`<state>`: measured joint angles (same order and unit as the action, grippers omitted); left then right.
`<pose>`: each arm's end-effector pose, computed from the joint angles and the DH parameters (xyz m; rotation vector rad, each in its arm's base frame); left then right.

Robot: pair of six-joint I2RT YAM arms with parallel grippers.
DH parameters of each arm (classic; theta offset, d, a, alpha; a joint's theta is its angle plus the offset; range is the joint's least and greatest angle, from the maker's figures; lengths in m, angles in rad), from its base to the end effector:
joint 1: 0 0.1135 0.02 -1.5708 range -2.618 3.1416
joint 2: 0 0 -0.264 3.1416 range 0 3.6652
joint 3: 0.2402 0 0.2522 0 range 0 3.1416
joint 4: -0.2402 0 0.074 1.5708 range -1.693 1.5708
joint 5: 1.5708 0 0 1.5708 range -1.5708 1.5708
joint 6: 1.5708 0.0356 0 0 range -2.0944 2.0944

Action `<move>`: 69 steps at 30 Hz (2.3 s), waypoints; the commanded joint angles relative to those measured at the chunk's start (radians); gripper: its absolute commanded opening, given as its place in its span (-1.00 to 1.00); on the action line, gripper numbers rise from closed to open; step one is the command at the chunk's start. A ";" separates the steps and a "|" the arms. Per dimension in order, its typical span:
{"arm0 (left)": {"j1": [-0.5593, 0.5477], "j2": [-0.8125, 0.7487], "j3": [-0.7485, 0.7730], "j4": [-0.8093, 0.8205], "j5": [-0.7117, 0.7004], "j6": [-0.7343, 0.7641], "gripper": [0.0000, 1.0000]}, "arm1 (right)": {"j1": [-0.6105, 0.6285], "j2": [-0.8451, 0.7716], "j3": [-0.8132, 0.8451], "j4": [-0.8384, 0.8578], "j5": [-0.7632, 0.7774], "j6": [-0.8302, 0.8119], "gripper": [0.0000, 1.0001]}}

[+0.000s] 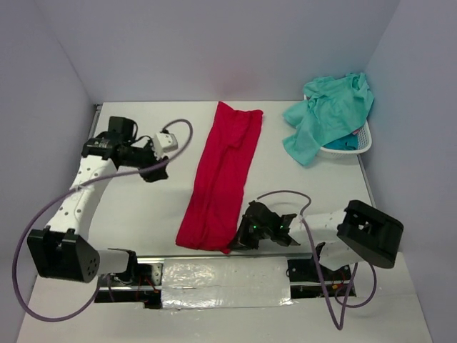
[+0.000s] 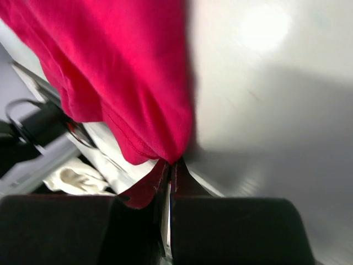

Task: Fold and stack the t-shirts
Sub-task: Rotate the tshirt 90 degrees, then grab the bottom of the folded rectangular tshirt with both arms

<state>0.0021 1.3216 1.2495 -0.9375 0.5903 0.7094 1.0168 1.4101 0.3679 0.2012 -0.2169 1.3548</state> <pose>0.2587 -0.0193 0.3239 1.0226 2.1662 -0.4405 0.1122 0.1959 0.1118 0.3621 2.8257 1.1241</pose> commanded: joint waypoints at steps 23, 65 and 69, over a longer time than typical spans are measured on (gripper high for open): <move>-0.468 -0.467 -0.729 -0.030 0.046 1.293 0.27 | -0.011 -0.238 0.524 -0.772 0.162 -0.552 -0.98; -0.837 -0.182 -0.746 0.154 -0.046 1.211 -1.00 | 0.049 0.356 0.705 -0.694 0.083 -0.588 -1.00; -0.838 -0.196 -0.746 0.126 -0.055 1.210 -1.00 | 0.037 0.256 0.643 -0.700 0.112 -0.566 -1.00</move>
<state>-0.8276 1.1351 0.4873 -0.6868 0.5030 1.9320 1.0664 1.7718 1.0515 -0.4515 -0.1566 0.7700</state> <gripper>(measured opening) 0.099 0.007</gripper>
